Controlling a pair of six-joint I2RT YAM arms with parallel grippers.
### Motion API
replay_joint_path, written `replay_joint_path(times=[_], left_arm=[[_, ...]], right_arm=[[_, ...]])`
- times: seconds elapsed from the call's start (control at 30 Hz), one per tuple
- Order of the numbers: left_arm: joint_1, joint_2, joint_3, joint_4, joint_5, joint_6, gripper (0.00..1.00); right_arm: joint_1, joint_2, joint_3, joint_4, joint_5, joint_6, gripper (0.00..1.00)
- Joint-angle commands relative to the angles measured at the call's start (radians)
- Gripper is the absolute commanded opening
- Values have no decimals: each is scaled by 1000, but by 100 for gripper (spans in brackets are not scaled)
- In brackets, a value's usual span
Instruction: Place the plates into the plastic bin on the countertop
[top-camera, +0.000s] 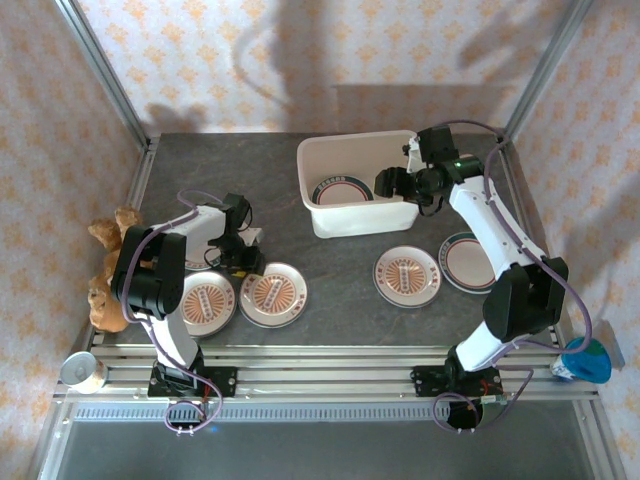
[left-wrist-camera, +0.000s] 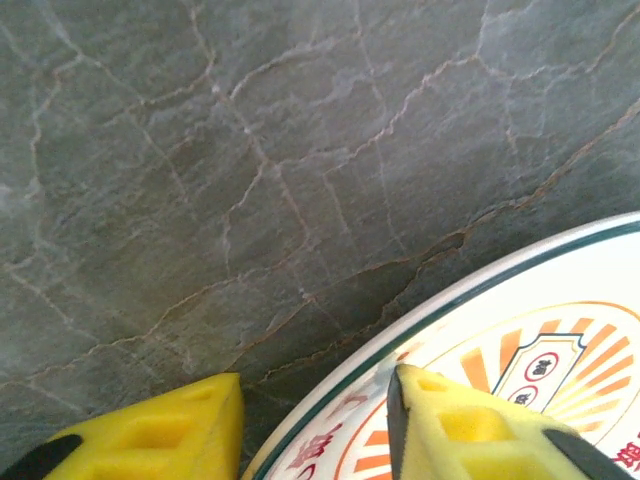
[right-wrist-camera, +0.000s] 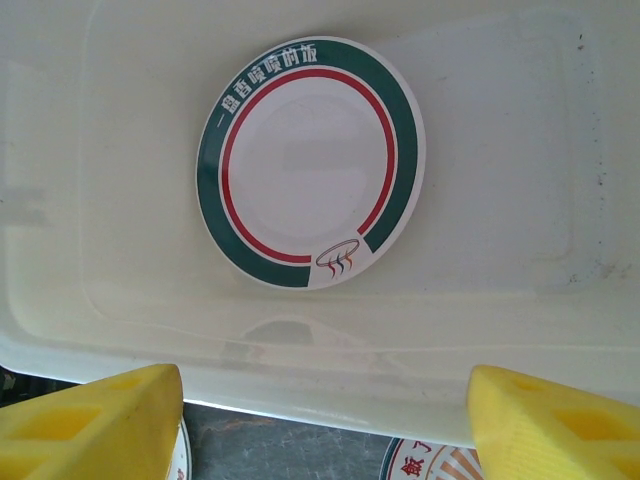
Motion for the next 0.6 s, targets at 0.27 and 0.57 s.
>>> replay_joint_path(times=[0.27, 0.57], left_arm=[[-20, 13, 0, -6, 38, 0, 23], [-21, -65, 13, -22, 52, -27, 16]], right_arm=[[5, 5, -13, 30, 17, 4, 75], [4, 2, -11, 35, 17, 2, 74]])
